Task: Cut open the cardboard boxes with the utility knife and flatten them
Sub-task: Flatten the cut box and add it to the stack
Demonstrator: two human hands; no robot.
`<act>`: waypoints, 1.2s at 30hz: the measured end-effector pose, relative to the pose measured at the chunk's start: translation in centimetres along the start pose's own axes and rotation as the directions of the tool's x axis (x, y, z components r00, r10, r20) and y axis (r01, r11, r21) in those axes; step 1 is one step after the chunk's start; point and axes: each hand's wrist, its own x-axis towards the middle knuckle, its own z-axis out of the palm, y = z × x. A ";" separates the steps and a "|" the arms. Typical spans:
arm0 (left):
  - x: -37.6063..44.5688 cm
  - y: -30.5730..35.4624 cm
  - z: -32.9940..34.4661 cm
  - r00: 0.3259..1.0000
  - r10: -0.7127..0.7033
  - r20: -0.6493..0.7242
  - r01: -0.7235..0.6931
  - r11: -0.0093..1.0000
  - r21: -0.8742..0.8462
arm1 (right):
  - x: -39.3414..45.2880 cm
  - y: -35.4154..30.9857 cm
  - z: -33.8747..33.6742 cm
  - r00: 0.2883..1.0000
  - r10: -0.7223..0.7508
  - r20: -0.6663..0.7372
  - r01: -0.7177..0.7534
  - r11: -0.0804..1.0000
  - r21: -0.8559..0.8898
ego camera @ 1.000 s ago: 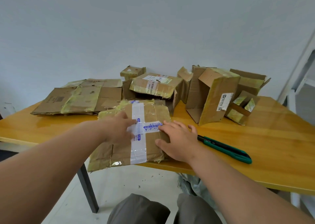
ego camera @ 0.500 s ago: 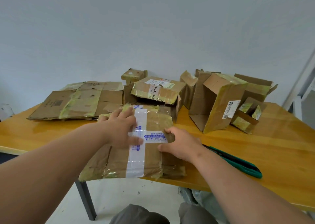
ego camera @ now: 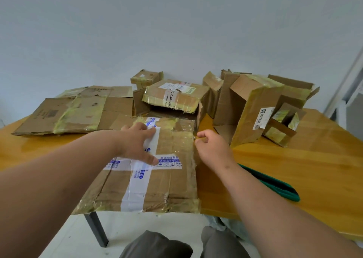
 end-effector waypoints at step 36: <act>-2.2 -2.7 4.4 0.994 -0.066 0.088 0.065 0.998 0.012 | -0.6 -3.4 3.8 0.872 -0.170 0.459 0.450 0.650 -0.613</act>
